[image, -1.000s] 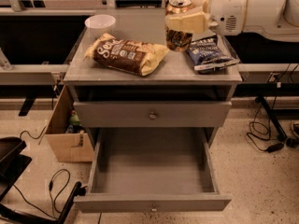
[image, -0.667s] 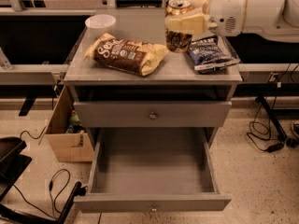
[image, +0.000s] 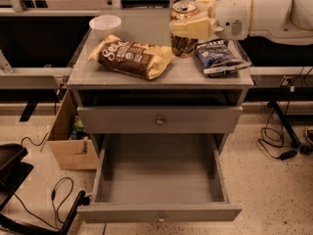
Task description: Place orange can into middle drawer
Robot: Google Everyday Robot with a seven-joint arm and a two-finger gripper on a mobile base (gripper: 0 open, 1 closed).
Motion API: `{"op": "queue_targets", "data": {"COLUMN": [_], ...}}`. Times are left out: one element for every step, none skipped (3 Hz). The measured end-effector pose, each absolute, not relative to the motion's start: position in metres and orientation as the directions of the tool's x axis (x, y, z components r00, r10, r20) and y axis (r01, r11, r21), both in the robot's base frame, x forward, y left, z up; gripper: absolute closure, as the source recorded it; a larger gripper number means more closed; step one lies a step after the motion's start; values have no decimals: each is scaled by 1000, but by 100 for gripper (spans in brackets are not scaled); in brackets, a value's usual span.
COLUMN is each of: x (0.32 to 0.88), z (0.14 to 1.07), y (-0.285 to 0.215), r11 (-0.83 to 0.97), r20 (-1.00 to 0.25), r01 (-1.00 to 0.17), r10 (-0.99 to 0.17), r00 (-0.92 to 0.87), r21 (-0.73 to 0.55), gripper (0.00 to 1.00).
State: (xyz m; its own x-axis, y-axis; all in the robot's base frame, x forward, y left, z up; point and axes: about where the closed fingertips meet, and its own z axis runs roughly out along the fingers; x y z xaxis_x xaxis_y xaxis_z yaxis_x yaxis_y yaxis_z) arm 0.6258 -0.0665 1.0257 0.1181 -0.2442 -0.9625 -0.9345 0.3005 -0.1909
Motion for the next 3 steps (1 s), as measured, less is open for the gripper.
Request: {"op": "queue_targets", "data": {"x": [607, 574, 540], "z": [993, 939, 872], "y": [-67, -76, -71], "r11": [281, 279, 249], "r20": [-962, -968, -972], "r01": [-943, -943, -957], "r10": [-250, -218, -214], "r00": [109, 121, 96], "r21": [-180, -181, -149], "gripper": [100, 100, 100]}}
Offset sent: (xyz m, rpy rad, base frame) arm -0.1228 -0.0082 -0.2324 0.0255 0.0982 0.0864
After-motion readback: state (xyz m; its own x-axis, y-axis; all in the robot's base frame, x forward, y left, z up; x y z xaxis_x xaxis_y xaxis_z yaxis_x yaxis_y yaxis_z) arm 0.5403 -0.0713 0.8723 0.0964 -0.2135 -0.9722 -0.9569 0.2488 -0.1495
